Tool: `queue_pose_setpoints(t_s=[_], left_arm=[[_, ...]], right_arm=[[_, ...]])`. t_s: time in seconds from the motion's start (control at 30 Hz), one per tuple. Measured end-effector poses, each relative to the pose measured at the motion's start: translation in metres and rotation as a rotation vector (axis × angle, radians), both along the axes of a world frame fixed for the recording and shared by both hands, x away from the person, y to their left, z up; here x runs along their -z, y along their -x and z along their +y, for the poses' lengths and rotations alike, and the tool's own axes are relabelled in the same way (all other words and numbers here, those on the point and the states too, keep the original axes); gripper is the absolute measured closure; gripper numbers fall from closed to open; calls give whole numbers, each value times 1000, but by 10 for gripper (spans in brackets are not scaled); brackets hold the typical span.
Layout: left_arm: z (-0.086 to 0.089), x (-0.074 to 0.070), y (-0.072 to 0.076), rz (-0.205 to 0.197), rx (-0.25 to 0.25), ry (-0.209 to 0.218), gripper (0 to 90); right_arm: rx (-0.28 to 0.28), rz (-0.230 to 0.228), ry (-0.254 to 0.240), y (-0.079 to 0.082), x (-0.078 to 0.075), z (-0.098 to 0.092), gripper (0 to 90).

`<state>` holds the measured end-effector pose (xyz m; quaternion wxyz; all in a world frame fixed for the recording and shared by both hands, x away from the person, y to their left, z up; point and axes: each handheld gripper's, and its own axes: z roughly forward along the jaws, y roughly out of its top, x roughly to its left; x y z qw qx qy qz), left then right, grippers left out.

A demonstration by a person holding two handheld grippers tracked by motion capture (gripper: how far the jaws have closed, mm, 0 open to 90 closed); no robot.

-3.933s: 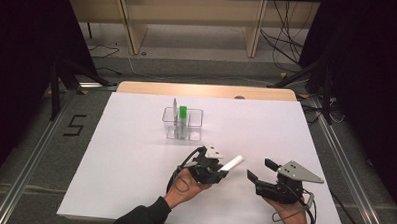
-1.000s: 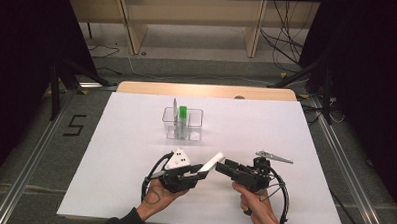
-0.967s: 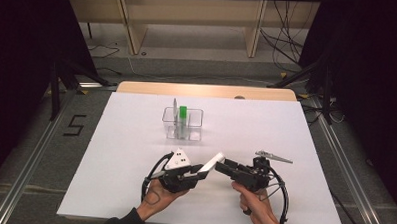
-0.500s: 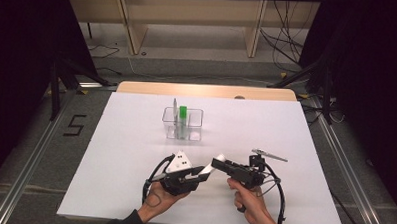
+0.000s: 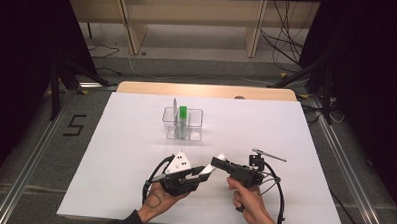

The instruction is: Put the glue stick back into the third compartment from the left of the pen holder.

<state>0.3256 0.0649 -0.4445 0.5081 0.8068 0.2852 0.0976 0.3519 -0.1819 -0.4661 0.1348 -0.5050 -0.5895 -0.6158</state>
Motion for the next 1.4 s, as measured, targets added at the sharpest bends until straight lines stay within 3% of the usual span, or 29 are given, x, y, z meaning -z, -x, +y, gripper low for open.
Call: queue_pose_setpoints(t_s=[0.1, 0.2, 0.3, 0.43, 0.6, 0.87, 1.27, 1.4], left_arm=[[0, 1, -1, 29, 16, 7, 697], [1, -2, -3, 75, 51, 44, 534], [6, -6, -3, 83, 61, 50, 412], [17, -8, -2, 82, 52, 46, 337], [33, -8, -5, 83, 15, 49, 310], [56, -6, -10, 74, -52, 19, 260], [91, -1, -8, 75, -142, 40, 243], [97, 0, -7, 61, -167, 27, 239]], right_arm=[[-7, 9, -36, 1, -1, 0, 673], [-19, -42, 2, 4, -6, 3, 676], [-21, -69, 19, 5, -10, 3, 677], [-1, -98, 48, 4, -14, 0, 676], [23, -150, 96, 1, -21, -3, 676], [55, -216, 159, -11, -32, -5, 676], [95, -248, 212, -35, -46, -2, 676], [101, -267, 243, -44, -50, 4, 676]])
